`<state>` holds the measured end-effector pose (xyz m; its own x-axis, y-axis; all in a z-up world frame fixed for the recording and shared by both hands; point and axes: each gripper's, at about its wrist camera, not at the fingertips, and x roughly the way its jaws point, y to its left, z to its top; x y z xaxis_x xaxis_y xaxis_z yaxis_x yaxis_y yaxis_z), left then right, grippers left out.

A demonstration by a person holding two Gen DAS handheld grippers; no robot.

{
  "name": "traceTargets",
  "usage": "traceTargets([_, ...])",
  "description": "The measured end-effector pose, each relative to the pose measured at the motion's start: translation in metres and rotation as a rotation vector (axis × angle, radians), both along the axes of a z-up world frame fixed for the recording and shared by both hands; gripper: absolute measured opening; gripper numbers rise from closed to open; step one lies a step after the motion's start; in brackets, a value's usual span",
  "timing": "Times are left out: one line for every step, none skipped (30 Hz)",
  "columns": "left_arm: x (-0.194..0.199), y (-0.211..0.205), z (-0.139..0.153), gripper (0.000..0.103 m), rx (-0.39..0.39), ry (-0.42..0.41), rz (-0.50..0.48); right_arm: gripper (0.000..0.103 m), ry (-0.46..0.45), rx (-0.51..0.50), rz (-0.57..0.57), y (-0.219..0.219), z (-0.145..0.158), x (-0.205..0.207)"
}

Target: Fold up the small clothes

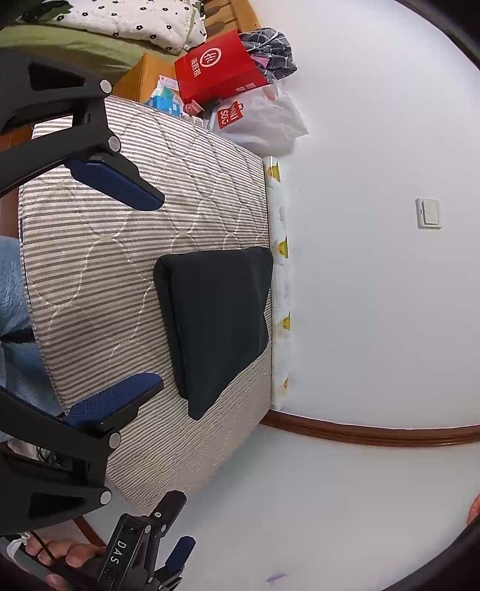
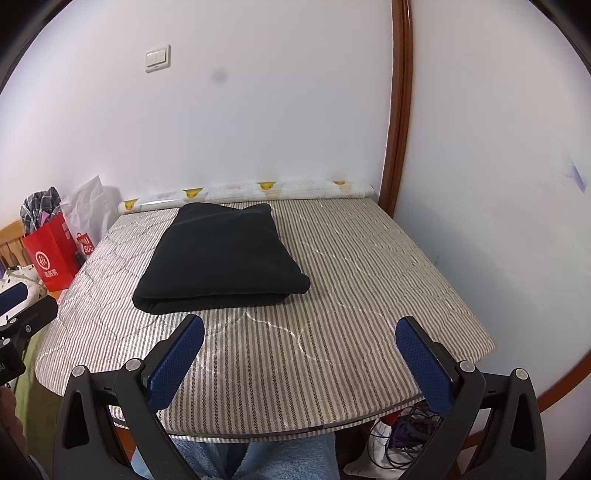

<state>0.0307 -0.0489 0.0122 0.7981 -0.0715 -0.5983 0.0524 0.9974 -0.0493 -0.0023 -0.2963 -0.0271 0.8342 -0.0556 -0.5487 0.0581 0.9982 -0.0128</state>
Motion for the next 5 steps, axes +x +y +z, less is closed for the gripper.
traceTargets([0.0005,0.0,0.0002,0.089,0.0,0.0,0.0,0.102,-0.001,-0.001,0.0,-0.0001,0.0004,-0.0003])
traceTargets([0.0008,0.0003,0.0003,0.089,-0.001,0.0,0.001,0.102,-0.002,-0.001,-0.002,0.0009,0.0002,-0.0011])
traceTargets([0.0004,0.0001,0.0001,0.089,-0.002,-0.001,0.001,0.102,-0.004,-0.002,-0.002,0.0009,0.0004,-0.002])
traceTargets([0.0003,0.0007,0.0,0.089,0.0,-0.001,-0.002,0.102,-0.006,-0.004,-0.001,0.0009,0.0005,-0.0024])
traceTargets([0.0002,0.0003,-0.0001,0.089,0.001,0.0,-0.002,0.102,-0.007,-0.005,0.0,0.0009,0.0006,-0.0028])
